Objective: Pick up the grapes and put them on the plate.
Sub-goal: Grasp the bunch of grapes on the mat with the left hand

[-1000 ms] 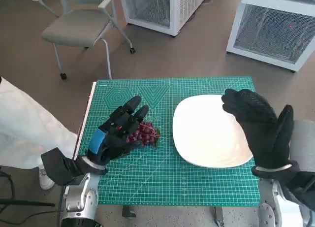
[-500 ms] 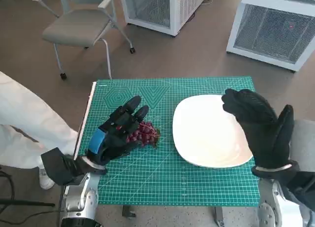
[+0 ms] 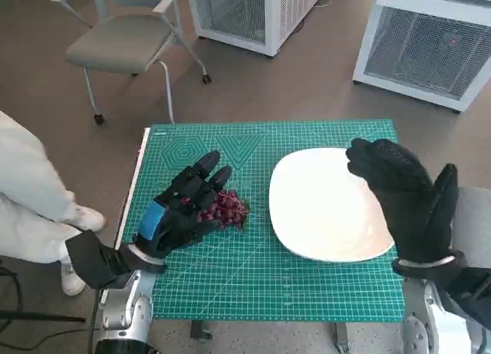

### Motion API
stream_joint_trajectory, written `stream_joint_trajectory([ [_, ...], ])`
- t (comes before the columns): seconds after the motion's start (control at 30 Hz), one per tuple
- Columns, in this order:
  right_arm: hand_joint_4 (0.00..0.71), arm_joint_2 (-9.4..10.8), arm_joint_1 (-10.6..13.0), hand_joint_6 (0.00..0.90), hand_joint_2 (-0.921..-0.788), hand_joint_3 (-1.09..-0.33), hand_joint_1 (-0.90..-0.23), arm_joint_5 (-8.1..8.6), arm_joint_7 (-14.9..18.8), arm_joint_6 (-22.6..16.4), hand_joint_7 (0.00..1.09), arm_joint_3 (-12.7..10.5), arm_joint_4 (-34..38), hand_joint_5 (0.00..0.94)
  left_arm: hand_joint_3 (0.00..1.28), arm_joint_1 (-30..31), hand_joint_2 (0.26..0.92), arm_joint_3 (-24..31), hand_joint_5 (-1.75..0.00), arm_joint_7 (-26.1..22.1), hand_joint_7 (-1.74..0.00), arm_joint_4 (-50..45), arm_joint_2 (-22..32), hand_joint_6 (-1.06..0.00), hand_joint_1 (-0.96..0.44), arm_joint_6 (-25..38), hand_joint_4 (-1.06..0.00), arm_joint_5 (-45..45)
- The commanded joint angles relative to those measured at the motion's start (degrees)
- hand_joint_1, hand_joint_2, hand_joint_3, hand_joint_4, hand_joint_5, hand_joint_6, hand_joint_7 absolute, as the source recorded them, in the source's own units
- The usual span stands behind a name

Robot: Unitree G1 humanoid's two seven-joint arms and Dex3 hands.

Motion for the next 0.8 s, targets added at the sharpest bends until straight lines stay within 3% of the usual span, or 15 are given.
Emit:
stream_joint_trajectory([
  [0.03,0.423,0.0,0.3,0.198,-0.921,-0.606,-0.388,-0.09,0.2,0.3,0.97,-0.2,0.9,0.71,0.06,-1.0,0.921,-0.1,0.0,-0.3,0.0,0.1,0.6,-0.36,-0.47,-0.6,-0.28,0.3],
  [0.37,0.423,0.0,0.5,0.192,-0.921,-0.606,-0.388,-0.21,0.2,0.2,0.97,-0.1,0.5,0.71,0.05,-0.9,0.921,-0.3,0.0,1.1,0.0,-0.7,1.6,-0.36,-0.47,-2.1,-0.26,2.6],
  [0.43,0.423,0.0,0.4,0.191,-0.921,-0.606,-0.388,-0.25,0.2,0.1,0.97,-0.1,0.6,0.71,0.05,-0.4,0.921,-1.4,0.0,5.9,0.0,-1.9,3.6,-0.36,-0.47,-5.3,-0.25,10.4],
  [0.5,0.423,0.0,0.4,0.191,-0.921,-0.606,-0.388,-0.28,0.2,0.1,0.97,-0.1,0.6,0.71,0.05,1.0,0.919,-3.9,0.0,15.5,0.0,-6.2,7.7,-0.34,-0.48,-7.4,-0.22,26.9],
  [0.57,0.423,0.0,0.4,0.191,-0.921,-0.605,-0.388,-0.3,0.2,0.0,0.97,-0.1,0.6,0.71,0.04,2.9,0.91,-6.9,0.0,23.9,0.0,-13.6,11.7,-0.29,-0.48,-3.3,-0.16,44.9],
  [0.6,0.423,0.0,0.5,0.191,-0.921,-0.605,-0.388,-0.3,0.2,0.0,0.96,-0.1,0.6,0.71,0.03,3.7,0.901,-8.1,0.0,25.4,0.0,-17.6,12.9,-0.26,-0.48,0.6,-0.12,51.2],
  [0.67,0.424,-0.1,0.5,0.191,-0.921,-0.605,-0.388,-0.26,0.2,-0.1,0.96,-0.1,0.6,0.71,0.02,4.6,0.871,-9.4,0.0,23.9,0.0,-24.5,13.8,-0.21,-0.46,9.5,-0.07,57.7],
  [0.8,0.424,-0.2,0.6,0.191,-0.921,-0.605,-0.388,-0.16,0.3,-0.1,0.96,-0.2,0.6,0.71,0.0,4.4,0.785,-9.4,0.0,17.3,0.0,-30.5,13.4,-0.16,-0.38,19.3,-0.01,56.3],
])
